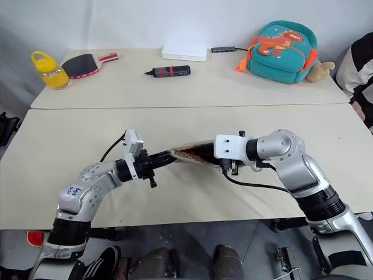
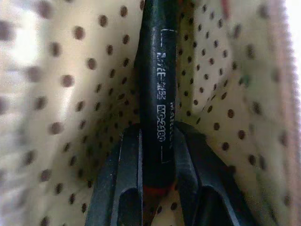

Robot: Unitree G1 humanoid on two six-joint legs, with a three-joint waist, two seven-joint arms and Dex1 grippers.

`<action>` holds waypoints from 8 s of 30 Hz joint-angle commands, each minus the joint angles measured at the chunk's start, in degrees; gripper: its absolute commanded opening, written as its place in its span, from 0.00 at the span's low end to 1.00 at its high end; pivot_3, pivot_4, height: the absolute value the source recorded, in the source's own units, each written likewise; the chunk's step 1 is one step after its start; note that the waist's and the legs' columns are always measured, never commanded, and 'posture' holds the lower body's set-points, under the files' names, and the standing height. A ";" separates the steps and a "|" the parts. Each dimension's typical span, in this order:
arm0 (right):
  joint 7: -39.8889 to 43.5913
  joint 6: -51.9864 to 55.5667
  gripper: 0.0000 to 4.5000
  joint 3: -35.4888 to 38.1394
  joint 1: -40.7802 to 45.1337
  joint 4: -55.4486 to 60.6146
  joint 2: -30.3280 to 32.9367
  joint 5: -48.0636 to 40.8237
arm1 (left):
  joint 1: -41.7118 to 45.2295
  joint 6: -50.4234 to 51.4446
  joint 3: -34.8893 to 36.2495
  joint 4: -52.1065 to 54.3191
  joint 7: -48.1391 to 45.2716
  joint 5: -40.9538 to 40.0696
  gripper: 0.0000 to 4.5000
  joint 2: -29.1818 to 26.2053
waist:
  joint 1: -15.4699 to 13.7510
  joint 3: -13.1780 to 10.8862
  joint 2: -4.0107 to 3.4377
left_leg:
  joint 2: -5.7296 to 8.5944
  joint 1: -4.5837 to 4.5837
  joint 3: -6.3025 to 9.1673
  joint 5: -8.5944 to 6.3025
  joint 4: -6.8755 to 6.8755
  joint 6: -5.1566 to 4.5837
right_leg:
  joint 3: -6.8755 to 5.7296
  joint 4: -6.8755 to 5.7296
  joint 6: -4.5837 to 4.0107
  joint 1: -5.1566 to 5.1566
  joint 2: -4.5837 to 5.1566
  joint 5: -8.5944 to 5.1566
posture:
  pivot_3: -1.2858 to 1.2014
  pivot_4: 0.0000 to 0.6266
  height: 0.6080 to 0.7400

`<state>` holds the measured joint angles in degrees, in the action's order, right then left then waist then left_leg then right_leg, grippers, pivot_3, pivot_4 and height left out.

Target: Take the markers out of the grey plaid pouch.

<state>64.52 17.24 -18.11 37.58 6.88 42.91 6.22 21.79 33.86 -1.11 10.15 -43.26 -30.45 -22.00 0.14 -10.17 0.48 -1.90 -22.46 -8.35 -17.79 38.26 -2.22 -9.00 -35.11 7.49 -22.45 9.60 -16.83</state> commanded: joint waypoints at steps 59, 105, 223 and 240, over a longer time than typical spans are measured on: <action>1.33 -4.51 0.60 2.44 0.50 1.96 2.19 -2.98 | -1.20 0.42 -0.28 4.79 1.08 -1.57 0.00 1.08 | -0.01 0.00 0.00 | -0.01 -0.01 0.01 0.00 0.01 0.00 | 0.00 0.03 0.00 0.00 -0.01 0.00 | 0.52 0.24 1.00; 4.34 -7.62 0.17 -1.42 2.97 -4.26 2.24 2.78 | 0.21 10.36 -0.88 6.53 1.63 -7.96 0.00 1.08 | 0.02 0.00 0.00 | -0.01 0.00 0.01 0.01 0.03 0.01 | 0.01 0.02 0.00 0.02 -0.02 0.00 | 0.52 0.24 1.00; 2.43 -5.11 0.01 -5.64 10.11 -1.66 1.81 -1.68 | -0.31 14.97 3.71 5.41 0.22 -12.40 0.00 -2.20 | -0.10 0.00 0.02 | -0.02 -0.04 0.06 0.03 -0.01 0.04 | 0.06 0.01 0.01 -0.03 -0.07 0.00 | 0.52 0.24 1.00; 4.54 -5.58 0.01 -11.30 17.30 -14.64 -6.16 8.38 | 2.30 18.68 7.81 -5.86 0.69 -15.55 0.00 -1.17 | 0.75 0.00 0.02 | -0.01 0.00 0.04 0.05 0.01 0.07 | 0.07 -0.08 -0.01 -0.02 -0.11 -0.01 | 0.52 0.24 1.00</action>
<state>70.38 12.44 -29.53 53.61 -6.64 37.28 13.09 22.92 53.62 5.84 4.26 -41.58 -45.81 -22.95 0.89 -10.17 0.50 -1.91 -22.46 -8.30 -17.74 38.28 -2.15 -8.93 -35.21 7.47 -22.47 9.50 -16.83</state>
